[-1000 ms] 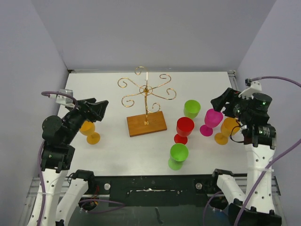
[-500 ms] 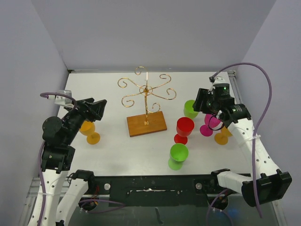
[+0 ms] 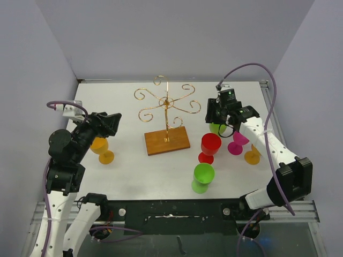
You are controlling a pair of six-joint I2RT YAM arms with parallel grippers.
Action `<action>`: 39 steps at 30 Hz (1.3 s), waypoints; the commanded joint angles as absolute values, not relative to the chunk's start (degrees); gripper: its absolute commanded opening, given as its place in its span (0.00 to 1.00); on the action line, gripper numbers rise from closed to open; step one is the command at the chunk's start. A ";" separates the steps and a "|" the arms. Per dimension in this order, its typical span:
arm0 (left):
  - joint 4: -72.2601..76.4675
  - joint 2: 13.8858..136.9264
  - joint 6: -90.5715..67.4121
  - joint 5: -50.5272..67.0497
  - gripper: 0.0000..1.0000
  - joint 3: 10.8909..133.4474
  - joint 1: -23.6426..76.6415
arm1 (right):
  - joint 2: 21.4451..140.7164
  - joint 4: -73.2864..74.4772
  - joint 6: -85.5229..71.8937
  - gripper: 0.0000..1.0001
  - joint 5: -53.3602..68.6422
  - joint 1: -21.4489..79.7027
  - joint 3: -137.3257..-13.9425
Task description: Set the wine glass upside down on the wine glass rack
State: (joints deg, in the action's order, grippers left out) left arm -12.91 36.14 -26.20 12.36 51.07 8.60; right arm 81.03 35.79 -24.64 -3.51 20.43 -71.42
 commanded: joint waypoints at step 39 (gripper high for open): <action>-12.97 35.56 -27.04 13.96 0.66 59.66 9.84 | 73.43 20.56 -21.20 0.00 -23.55 26.75 -75.66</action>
State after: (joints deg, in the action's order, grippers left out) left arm -15.29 35.20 -25.30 12.40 55.83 9.50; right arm 82.48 31.16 -24.12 -18.70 25.69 -73.82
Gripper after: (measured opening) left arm 0.662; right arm 0.050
